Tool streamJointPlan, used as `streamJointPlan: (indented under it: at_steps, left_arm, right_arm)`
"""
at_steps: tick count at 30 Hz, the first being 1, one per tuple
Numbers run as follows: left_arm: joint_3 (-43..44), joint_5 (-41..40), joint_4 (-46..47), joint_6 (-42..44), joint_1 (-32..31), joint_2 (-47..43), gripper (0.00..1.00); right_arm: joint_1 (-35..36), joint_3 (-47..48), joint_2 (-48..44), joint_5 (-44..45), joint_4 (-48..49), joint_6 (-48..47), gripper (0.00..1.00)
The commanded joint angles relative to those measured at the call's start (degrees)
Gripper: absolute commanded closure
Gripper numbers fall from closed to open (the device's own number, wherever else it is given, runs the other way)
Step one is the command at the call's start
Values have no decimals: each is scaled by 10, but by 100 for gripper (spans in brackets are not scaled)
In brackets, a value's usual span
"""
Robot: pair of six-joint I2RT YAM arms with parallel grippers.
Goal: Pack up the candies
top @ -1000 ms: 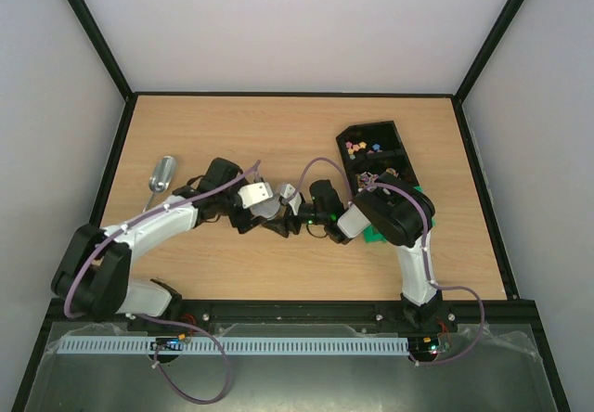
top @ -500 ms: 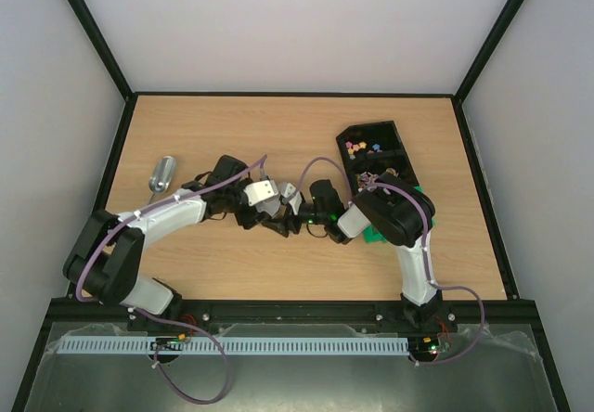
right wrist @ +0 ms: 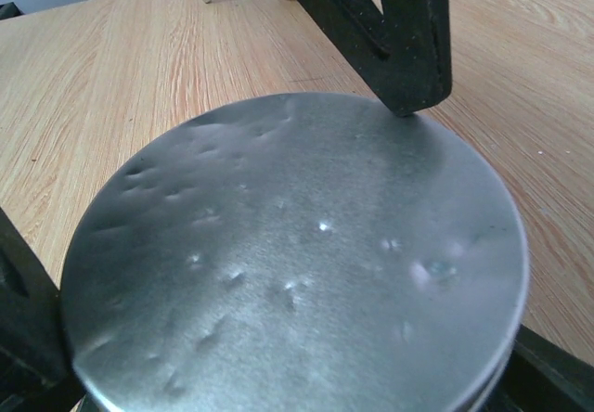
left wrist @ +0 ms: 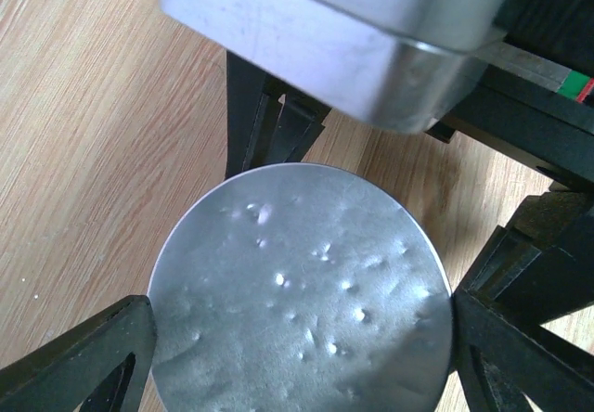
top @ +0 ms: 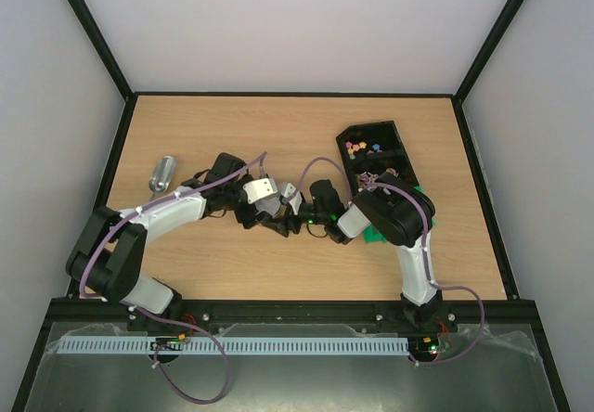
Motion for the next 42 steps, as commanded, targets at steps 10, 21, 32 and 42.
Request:
streamJointPlan:
  at_steps: [10,21,32,42]
  left_arm:
    - [1,-23,5,-21,21,32,3]
    - [-2,-17,0,-7,21,29,8]
    - [9,4,-46,66,22,44,16]
    - [28,22,-94,157,34,64,22]
  right_arm:
    - [6,-15,11,-18,-44,2,83]
    - [6,-14,11,-18,-44,2,83]
    - [6,-15,8,-22,-44,-3,83]
    - [6,-19,4,-34,-43,-11,83]
